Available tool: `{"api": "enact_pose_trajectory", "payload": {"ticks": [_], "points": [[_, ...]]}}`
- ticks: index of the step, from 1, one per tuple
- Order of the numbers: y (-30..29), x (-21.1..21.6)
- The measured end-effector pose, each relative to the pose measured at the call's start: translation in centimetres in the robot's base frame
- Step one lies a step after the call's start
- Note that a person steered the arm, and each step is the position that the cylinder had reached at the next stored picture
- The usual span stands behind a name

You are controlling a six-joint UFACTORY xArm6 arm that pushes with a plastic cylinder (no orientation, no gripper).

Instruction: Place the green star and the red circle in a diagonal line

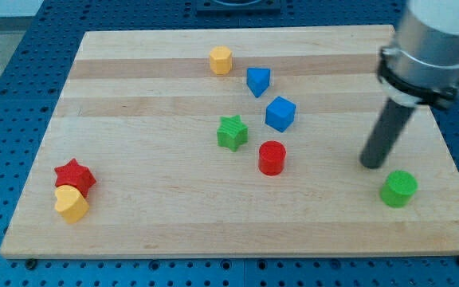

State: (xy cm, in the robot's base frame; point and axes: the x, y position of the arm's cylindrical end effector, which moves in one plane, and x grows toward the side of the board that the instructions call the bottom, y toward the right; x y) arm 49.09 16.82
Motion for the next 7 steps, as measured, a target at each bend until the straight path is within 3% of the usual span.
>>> {"api": "enact_pose_trajectory", "payload": {"ticks": [2,3,6,7], "points": [[-14.8,-4.6],[-17.7,-4.6],[-17.2,-1.5],[-14.6,-0.7]]}}
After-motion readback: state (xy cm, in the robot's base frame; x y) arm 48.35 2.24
